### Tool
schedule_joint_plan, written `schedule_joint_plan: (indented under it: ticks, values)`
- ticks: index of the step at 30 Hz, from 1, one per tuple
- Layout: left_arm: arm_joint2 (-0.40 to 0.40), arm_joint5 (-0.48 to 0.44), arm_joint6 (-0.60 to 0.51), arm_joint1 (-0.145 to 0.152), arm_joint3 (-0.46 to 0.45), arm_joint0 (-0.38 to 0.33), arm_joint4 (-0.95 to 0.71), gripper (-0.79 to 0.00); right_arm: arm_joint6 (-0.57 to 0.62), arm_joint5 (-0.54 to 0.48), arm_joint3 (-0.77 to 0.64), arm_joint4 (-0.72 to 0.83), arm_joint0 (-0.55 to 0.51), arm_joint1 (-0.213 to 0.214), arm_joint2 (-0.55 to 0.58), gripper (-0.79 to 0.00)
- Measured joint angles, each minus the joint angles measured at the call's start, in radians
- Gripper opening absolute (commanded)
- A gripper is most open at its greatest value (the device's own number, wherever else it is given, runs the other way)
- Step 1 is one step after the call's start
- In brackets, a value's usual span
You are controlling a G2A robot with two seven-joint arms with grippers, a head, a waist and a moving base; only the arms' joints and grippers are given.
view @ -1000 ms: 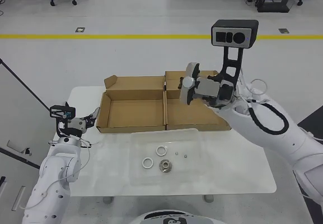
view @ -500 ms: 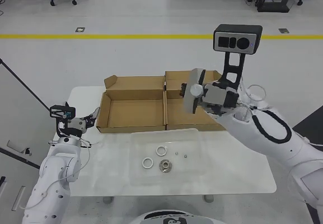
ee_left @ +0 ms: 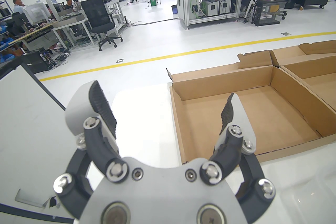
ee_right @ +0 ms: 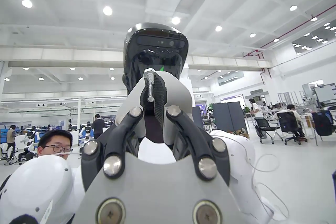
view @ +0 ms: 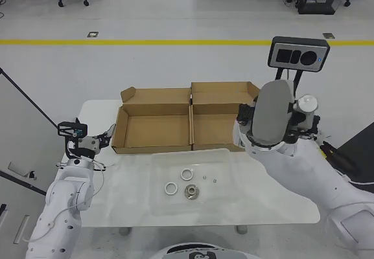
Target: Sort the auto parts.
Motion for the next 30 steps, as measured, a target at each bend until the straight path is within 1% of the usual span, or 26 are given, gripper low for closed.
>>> schedule_joint_plan:
  ticks: [4, 11, 16, 19, 22, 25, 30]
  values:
    - [0.0, 0.0, 0.0, 0.0, 0.0, 0.0, 0.0, 0.0, 0.033, 0.033, 0.009, -0.007, -0.03, -0.017, 0.032, -0.785]
    - [0.0, 0.0, 0.0, 0.0, 0.0, 0.0, 0.0, 0.0, 0.097, 0.097, 0.05, -0.085, -0.06, -0.037, 0.085, -0.785]
    - [0.0, 0.0, 0.0, 0.0, 0.0, 0.0, 0.0, 0.0, 0.117, 0.148, 0.08, -0.182, -0.064, -0.041, 0.115, -0.785]
    - [0.0, 0.0, 0.0, 0.0, 0.0, 0.0, 0.0, 0.0, 0.106, 0.198, 0.077, -0.276, -0.067, -0.04, 0.136, -0.785]
    - [0.0, 0.0, 0.0, 0.0, 0.0, 0.0, 0.0, 0.0, 0.088, 0.225, 0.057, -0.328, -0.078, -0.042, 0.152, -0.785]
    - [0.0, 0.0, 0.0, 0.0, 0.0, 0.0, 0.0, 0.0, 0.082, 0.223, 0.041, -0.327, -0.094, -0.047, 0.16, -0.785]
    - [0.0, 0.0, 0.0, 0.0, 0.0, 0.0, 0.0, 0.0, 0.106, 0.175, 0.013, -0.236, -0.122, -0.06, 0.165, -0.785]
